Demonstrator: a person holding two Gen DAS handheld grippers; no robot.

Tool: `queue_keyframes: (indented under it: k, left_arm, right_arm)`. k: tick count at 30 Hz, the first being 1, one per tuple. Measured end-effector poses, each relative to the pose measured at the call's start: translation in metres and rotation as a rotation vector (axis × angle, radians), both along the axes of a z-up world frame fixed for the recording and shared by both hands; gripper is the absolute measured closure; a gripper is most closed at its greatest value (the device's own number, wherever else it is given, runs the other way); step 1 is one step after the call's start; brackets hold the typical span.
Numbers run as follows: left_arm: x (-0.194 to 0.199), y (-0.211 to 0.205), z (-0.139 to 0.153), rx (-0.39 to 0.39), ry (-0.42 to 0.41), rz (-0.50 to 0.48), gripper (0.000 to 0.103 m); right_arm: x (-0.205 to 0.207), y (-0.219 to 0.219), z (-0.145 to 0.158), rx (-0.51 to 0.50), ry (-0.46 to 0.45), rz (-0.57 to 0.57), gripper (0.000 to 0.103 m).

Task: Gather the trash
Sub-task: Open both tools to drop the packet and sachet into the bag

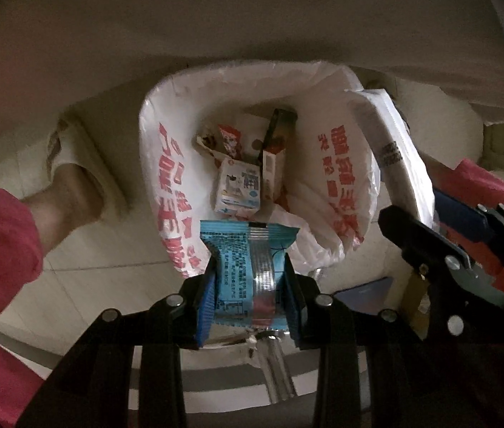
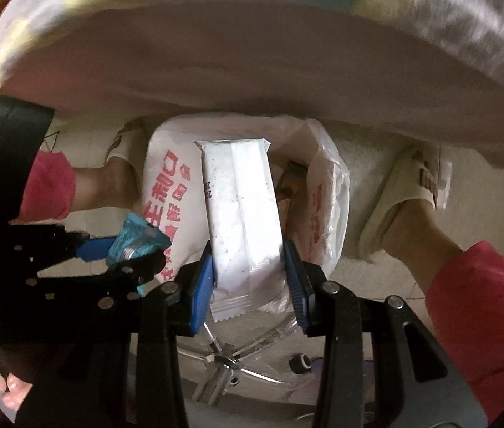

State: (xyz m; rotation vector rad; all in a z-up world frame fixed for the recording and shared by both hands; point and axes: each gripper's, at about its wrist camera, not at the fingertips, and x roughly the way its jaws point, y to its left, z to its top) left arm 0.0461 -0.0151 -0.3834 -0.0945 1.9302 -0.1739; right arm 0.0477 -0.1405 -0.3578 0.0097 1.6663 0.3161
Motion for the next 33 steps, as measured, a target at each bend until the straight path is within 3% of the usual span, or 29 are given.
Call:
queue_keyframes:
  k: [18, 20, 23, 26, 33]
  left_arm:
    - [0.002, -0.005, -0.018, 0.030, 0.038, -0.004, 0.070]
    - [0.003, -0.004, -0.018, 0.035, 0.041, -0.004, 0.066]
    - [0.004, -0.004, -0.019, 0.046, 0.043, -0.006, 0.049]
    - [0.004, -0.003, -0.018, 0.043, 0.038, -0.003, 0.043]
    - [0.004, -0.003, -0.016, 0.051, 0.038, 0.006, 0.041]
  right_arm:
    - [0.013, -0.003, -0.032, 0.024, 0.068, -0.129, 0.064]
    - [0.012, -0.002, -0.033, 0.027, 0.073, -0.134, 0.064]
    - [0.012, -0.001, -0.033, 0.024, 0.068, -0.136, 0.059]
    - [0.012, -0.002, -0.031, 0.020, 0.062, -0.143, 0.057]
    - [0.013, -0.003, -0.032, 0.015, 0.060, -0.144, 0.057]
